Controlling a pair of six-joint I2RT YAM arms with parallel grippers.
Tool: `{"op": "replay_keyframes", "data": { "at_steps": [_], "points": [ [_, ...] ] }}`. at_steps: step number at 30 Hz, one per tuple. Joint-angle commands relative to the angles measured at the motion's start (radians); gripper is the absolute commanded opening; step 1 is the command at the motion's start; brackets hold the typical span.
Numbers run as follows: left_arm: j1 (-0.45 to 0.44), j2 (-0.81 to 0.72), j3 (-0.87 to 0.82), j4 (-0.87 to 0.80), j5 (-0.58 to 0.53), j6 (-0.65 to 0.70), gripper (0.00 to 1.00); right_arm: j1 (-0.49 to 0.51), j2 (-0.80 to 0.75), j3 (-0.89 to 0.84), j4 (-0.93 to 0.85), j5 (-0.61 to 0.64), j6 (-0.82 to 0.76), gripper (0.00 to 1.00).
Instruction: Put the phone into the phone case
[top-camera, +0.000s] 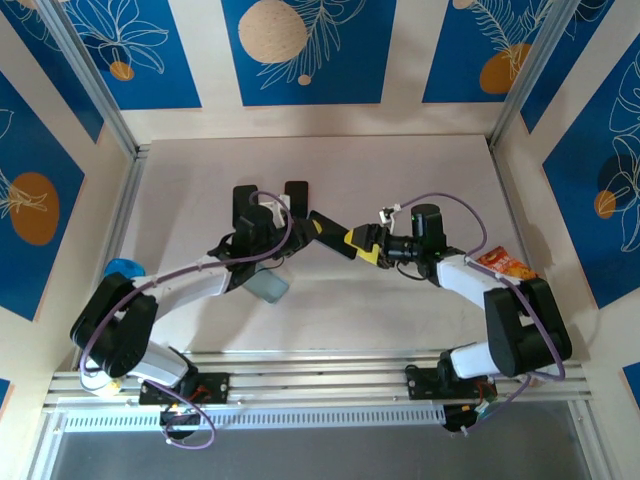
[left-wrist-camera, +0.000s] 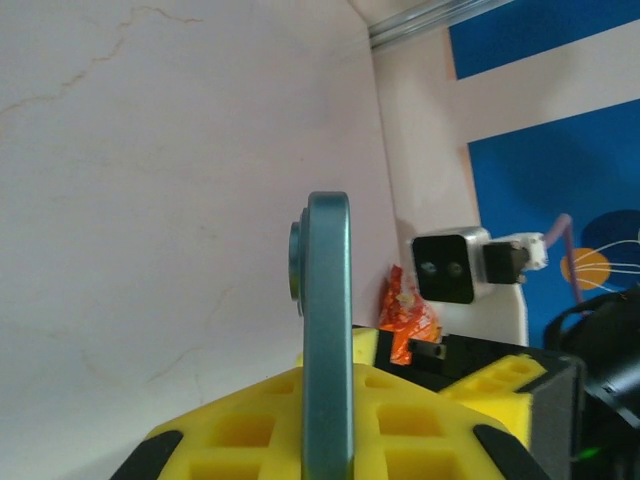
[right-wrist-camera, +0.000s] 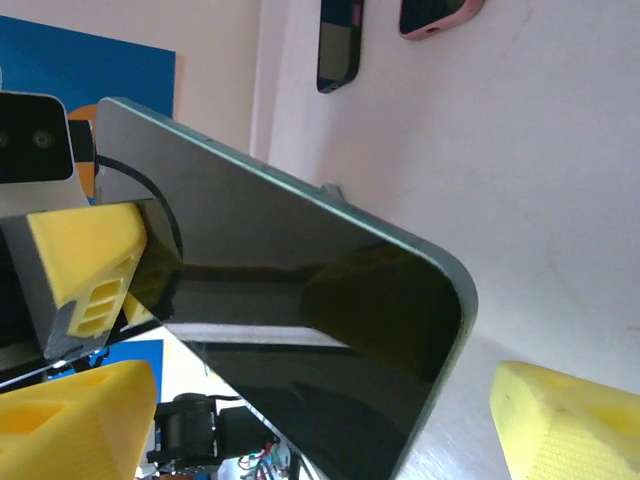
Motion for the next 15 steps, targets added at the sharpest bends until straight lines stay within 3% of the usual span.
{"op": "replay_keyframes", "data": {
  "at_steps": [1, 15],
  "points": [
    [-0.019, -0.003, -0.016, 0.156, -0.033, -0.06, 0.0, -0.01, 0.041, 0.003, 0.134, -0.07, 0.064, 0.83],
    [-0.019, 0.063, -0.03, 0.261, 0.018, -0.111, 0.0, 0.002, 0.081, 0.016, 0.293, -0.102, 0.145, 0.47]
  ]
}}
